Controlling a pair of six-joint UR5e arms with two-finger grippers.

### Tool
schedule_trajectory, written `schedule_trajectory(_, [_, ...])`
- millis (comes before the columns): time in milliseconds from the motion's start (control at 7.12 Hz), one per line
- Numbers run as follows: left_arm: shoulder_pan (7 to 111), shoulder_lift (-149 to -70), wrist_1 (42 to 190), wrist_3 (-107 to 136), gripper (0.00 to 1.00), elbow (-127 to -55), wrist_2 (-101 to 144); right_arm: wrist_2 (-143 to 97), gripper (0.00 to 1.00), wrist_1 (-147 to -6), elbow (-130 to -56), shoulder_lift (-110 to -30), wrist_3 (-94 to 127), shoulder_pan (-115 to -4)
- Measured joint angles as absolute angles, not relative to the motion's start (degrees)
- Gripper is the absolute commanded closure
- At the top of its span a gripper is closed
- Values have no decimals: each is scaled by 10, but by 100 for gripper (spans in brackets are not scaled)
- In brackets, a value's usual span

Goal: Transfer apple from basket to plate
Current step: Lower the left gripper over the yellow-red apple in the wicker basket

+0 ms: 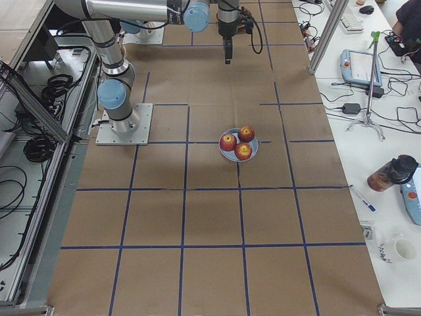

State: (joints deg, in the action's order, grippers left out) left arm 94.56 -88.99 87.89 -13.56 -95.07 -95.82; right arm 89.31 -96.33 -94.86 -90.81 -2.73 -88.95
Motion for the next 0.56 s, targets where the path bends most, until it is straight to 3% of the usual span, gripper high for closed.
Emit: schedule_trajectory(562, [902,-917,849,-149,1,-957,-954,892,0,-964,-948,-908,-27,-889])
